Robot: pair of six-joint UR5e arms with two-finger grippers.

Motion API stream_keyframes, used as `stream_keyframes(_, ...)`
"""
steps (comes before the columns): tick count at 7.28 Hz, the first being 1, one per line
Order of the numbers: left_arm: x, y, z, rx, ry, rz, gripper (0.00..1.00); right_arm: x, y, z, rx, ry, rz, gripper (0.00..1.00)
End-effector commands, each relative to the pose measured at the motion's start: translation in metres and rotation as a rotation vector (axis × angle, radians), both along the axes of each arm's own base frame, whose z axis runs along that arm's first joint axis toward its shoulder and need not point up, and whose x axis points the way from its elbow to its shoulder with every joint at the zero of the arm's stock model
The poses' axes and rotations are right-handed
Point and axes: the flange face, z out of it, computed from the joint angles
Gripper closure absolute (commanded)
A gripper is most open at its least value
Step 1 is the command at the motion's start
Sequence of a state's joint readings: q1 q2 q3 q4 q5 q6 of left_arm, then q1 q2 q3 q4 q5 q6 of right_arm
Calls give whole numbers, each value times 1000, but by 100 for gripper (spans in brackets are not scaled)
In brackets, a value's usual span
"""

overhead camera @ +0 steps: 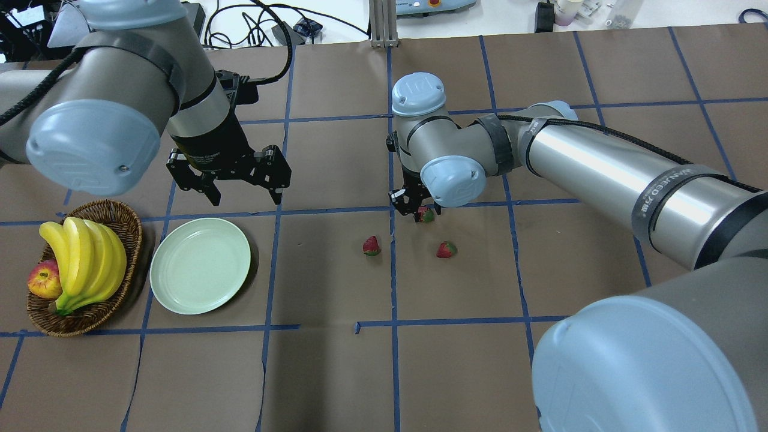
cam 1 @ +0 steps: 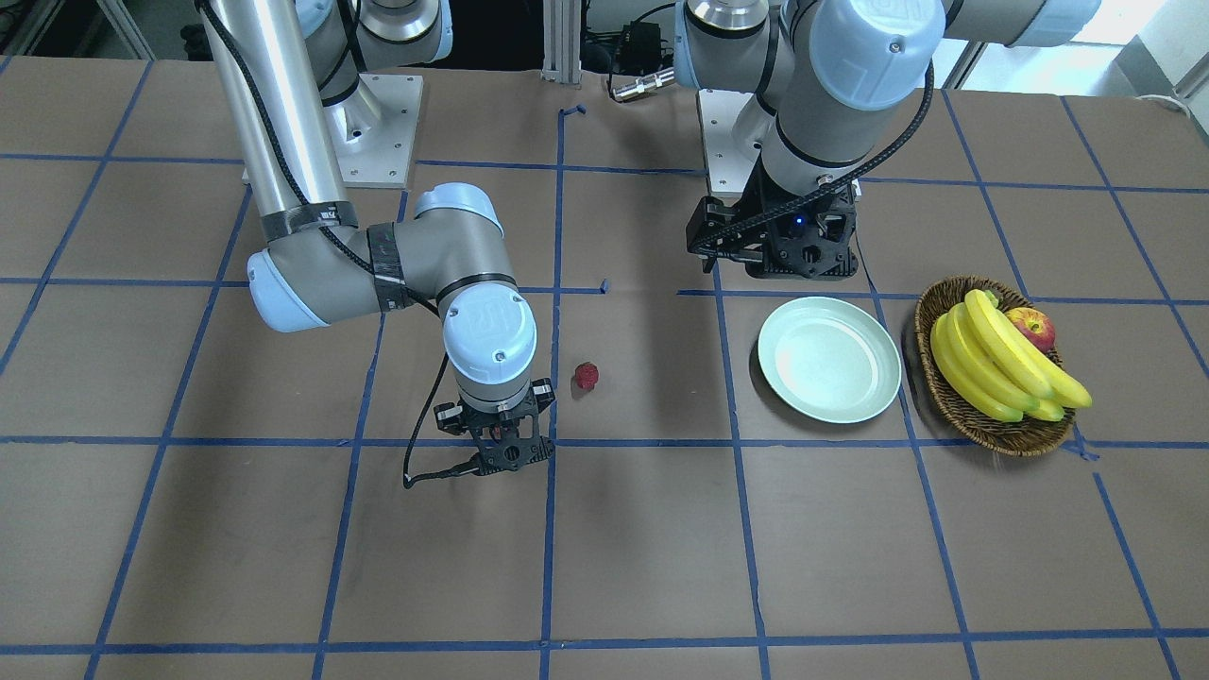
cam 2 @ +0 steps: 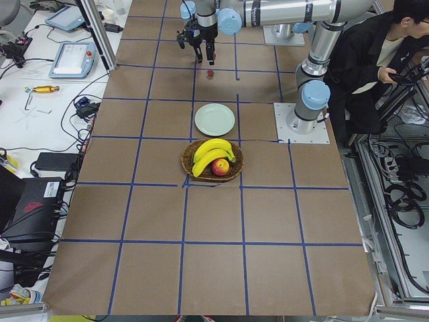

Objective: Collect all strawberries into plate
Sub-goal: 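Move the right gripper over the second strawberry, then lower the right gripper and grasp the second strawberry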

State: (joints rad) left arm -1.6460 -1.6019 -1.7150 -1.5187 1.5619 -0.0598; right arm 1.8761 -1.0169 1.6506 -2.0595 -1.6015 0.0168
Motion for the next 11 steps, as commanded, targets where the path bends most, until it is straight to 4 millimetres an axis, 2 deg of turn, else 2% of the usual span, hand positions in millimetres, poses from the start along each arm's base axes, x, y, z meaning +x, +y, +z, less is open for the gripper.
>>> stream_keyframes(1,0,1,-4,9,-2,0,0,0,-2,-1,-1,1,2,100)
stream_keyframes(2,0,5,-10,21,-1,0,0,1,-5,6,-15,0,1,100)
stream_keyframes(4,0,5,-8,9,0,-5,0,6,-24,56,-105,-15,0,100)
stream_keyframes(5,3,4,-5,3,-2,-2,0,6,-22,80,-111,-29,-15,100)
stream_keyframes(6,10,5,5,-16,-2,7,0,8,-17,91,-117,-35,-17,100)
stream_keyframes(7,15,4,10,-25,-2,18,0,19,-11,91,-118,-34,-46,100)
stream_keyframes(9,27,4,21,-50,0,35,0,56,10,87,-114,-34,-23,100)
stream_keyframes(11,44,1,40,-76,1,69,0,84,26,82,-94,-75,-21,100)
